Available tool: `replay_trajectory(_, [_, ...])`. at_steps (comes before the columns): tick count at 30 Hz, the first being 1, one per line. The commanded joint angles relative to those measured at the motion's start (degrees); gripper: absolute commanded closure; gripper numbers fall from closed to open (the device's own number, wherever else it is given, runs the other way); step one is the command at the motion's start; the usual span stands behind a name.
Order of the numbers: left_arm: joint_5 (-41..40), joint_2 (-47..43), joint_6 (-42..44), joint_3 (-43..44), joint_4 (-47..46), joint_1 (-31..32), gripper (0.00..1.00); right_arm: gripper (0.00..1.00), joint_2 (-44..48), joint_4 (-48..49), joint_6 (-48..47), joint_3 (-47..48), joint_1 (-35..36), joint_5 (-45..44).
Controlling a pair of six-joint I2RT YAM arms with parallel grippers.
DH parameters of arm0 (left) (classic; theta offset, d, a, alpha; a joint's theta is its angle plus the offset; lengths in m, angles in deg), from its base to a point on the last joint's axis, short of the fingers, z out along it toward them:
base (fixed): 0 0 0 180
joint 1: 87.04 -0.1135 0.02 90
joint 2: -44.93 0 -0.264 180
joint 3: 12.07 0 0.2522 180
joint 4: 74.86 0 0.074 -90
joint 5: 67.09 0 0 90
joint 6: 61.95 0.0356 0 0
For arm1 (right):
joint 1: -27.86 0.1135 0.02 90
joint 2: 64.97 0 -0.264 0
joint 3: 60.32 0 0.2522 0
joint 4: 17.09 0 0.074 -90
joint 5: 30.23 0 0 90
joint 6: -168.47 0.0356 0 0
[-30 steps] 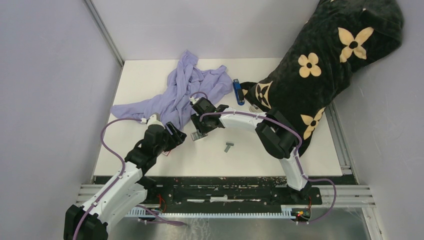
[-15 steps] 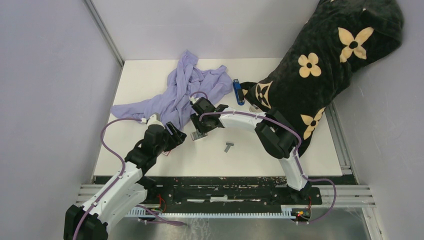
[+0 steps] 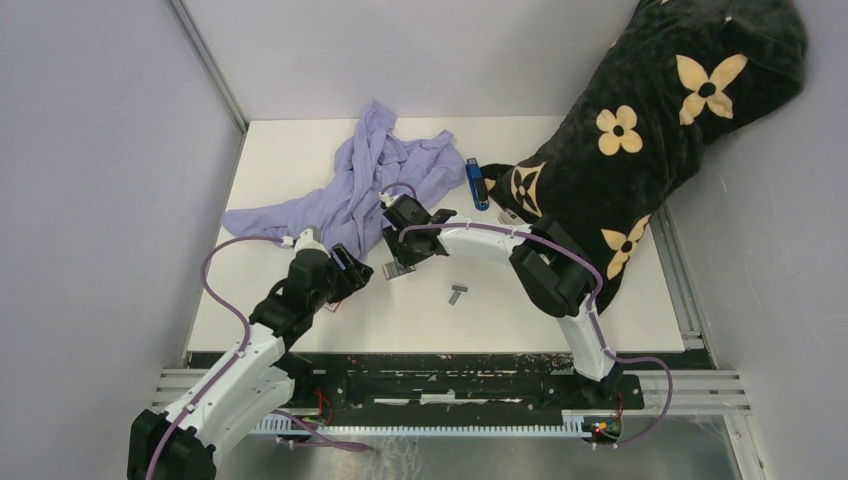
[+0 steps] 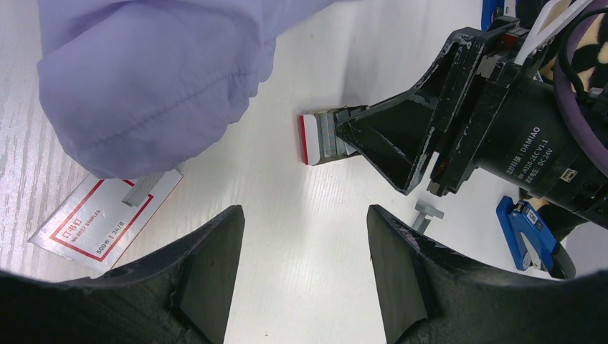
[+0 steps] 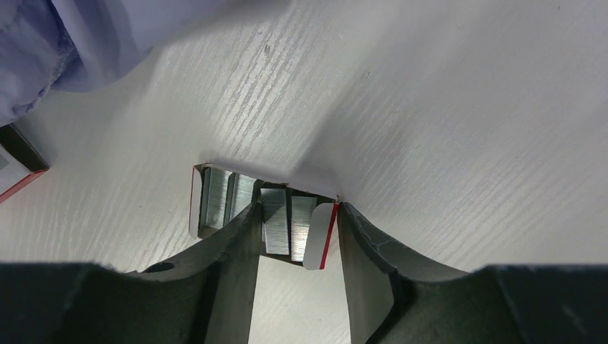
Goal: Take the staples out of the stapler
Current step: Adjust the staple in the staple box.
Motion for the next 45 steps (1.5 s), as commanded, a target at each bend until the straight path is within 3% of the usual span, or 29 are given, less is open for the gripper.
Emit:
replay_trajectory(1, [-0.63, -0.28, -1.38, 0.57, -1.2, -0.17, 0.29, 0.52, 1.92, 1.66, 1.32, -0.81, 0.44, -1.21])
replay_trajectory(23, [-0.71, -0.58, -1.41, 0.81, -0.74, -0.2, 0.29, 0.55, 4.07, 2.54, 2.94, -2.49, 0.0, -3.17])
replay_trajectory(32, [-0.63, -0.27, -1.1, 1.09, -0.82, -0.13, 0.29, 0.5, 4.36, 2.45, 3.4, -2.74, -0.26, -4.01])
replay_trajectory(39, [-0.68, -0.11, -1.27, 0.89, -1.0, -0.18, 0.29, 0.62, 4.78, 2.74, 3.94, -3.34, -0.35, -4.45])
replay_trajectory(45, [-0.64, -0.03, -1.36, 0.79, -1.09, -0.21, 0.29, 0.6, 4.94, 2.74, 4.0, -3.47, -0.48, -4.67])
